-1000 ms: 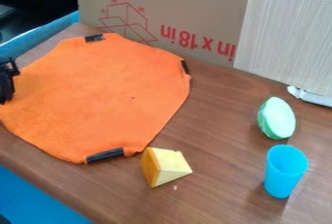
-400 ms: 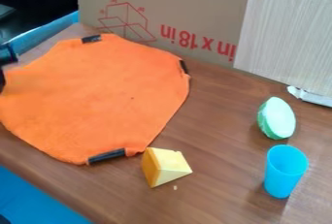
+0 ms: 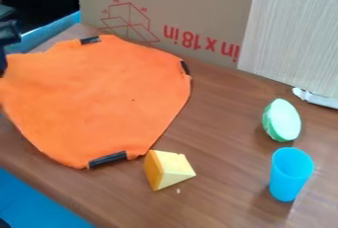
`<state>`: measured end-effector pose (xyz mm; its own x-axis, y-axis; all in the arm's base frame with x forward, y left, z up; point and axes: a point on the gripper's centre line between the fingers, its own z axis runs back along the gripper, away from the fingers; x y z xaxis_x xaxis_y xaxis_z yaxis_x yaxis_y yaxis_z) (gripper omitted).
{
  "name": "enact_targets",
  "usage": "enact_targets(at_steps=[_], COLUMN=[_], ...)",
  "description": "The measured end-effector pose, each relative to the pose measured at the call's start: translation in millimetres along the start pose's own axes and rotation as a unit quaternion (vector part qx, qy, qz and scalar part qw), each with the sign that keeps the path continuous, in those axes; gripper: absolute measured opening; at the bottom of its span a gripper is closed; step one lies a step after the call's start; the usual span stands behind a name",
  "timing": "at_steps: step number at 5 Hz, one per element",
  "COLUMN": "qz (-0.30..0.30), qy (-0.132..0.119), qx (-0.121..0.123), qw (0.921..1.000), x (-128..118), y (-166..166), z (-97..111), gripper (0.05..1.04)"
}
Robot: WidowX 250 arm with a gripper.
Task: Fold the cloth from bottom left to top right
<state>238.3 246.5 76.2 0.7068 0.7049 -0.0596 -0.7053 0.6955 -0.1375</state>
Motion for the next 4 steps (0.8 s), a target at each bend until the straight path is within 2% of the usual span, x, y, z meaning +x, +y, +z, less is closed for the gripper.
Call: enact_targets(at_steps=[2, 4], qz=[-0.009, -0.014], qy=[0.023, 0.023], qx=[-0.011, -0.046], qw=[0.9997, 0.9986], x=[-1, 3], y=[-50, -106], z=[12, 46], gripper=[0.063, 0.063])
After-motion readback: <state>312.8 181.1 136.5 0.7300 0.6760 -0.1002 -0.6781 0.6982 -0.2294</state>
